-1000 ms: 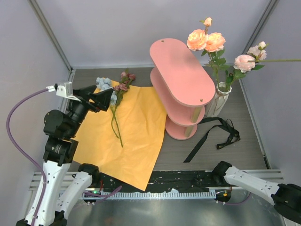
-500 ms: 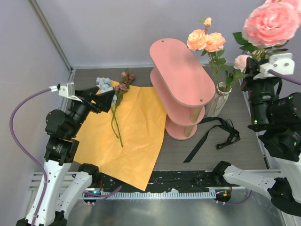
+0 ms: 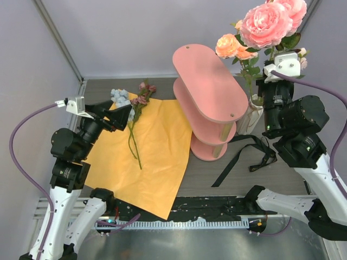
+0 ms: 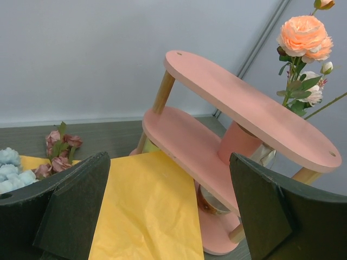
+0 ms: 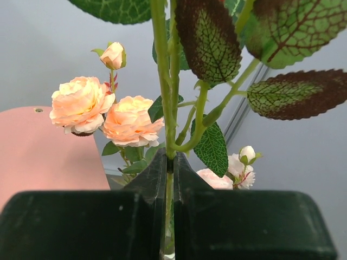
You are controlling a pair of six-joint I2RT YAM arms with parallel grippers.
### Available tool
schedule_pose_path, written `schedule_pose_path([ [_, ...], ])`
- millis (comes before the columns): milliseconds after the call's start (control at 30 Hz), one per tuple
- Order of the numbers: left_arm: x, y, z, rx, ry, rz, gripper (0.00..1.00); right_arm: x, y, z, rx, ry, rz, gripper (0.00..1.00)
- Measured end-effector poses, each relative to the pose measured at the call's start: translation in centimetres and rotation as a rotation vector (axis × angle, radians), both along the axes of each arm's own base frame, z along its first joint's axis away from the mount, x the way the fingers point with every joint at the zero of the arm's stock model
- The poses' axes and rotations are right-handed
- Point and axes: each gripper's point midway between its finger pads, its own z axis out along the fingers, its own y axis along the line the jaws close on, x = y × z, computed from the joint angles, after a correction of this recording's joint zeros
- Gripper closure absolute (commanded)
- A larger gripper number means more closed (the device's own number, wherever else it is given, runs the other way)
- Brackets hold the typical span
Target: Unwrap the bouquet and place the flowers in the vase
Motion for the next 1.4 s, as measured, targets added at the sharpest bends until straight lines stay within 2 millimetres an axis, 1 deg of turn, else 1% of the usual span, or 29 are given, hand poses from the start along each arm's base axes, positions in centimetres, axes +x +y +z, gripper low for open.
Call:
schedule_pose_path([
  [133,0.0,0.0,-0.1,0.004,0.002,0.000,0.04,0.3,-0.3,-0.2,0.002,0.002,-0.023,0.99],
  [233,-0.1,0.1,-0.1,0.014,-0.002,0.003,0.04,0.6,-1.1,-0.4,0.008,0.000,-0.055,0.99],
  [367,-0.2,0.1,-0.3,0.029,-0.001,0.005,0.04,1.5,-2.5,-1.2,0.028,0.008,-0.103,0.99],
  [433,-0.2,0.1,-0.6,0.036,0.006,0.004,0.04,2.3,-4.0,-1.9,0.044,0.015,-0.142,0.99],
  [533,-0.2,0.1,-0.9,0.046,0.013,0.004,0.04,3.3,-5.2,-3.3,0.072,0.035,-0.165,0.99],
  [767,-0.2,0.2,-1.5,0.059,0.036,0.005,0.04,4.9,-5.6,-6.1,0.150,0.083,-0.146,0.99],
  [833,-0.1,0.1,-1.7,0.061,0.044,0.005,0.04,5.4,-5.7,-7.3,0.173,0.100,-0.151,0.99],
  [900,0.1,0.1,-2.0,0.061,0.056,0.006,0.04,5.8,-6.0,-9.0,0.194,0.125,-0.162,0.99],
  [967,0.6,0.2,-2.6,0.059,0.088,0.016,0.04,6.2,-6.4,-11.3,0.210,0.149,-0.171,0.99],
  [1033,1.6,0.4,-3.6,0.053,0.141,0.041,0.04,6.4,-6.6,-14.1,0.217,0.179,-0.179,0.99],
  [1100,2.6,0.6,-5.2,0.058,0.206,0.071,0.04,6.7,-6.8,-16.5,0.224,0.202,-0.189,0.99],
  [1167,3.4,0.8,-6.8,0.063,0.279,0.094,0.04,7.0,-7.0,-18.4,0.235,0.221,-0.199,0.99],
  [1200,3.7,0.8,-7.4,0.066,0.306,0.101,0.04,7.2,-7.1,-19.0,0.241,0.226,-0.203,0.99],
  [1267,4.5,0.8,-9.1,0.078,0.374,0.112,0.04,7.5,-7.3,-20.3,0.260,0.224,-0.210,0.94],
  [1300,4.7,0.8,-9.9,0.083,0.405,0.116,0.04,7.5,-7.4,-20.8,0.268,0.225,-0.215,0.86],
  [1367,5.0,0.9,-11.3,0.086,0.465,0.127,0.04,7.6,-7.6,-21.6,0.284,0.229,-0.221,0.75],
  [1400,5.1,0.9,-11.8,0.087,0.487,0.133,0.04,7.6,-7.6,-21.8,0.292,0.229,-0.223,0.61],
])
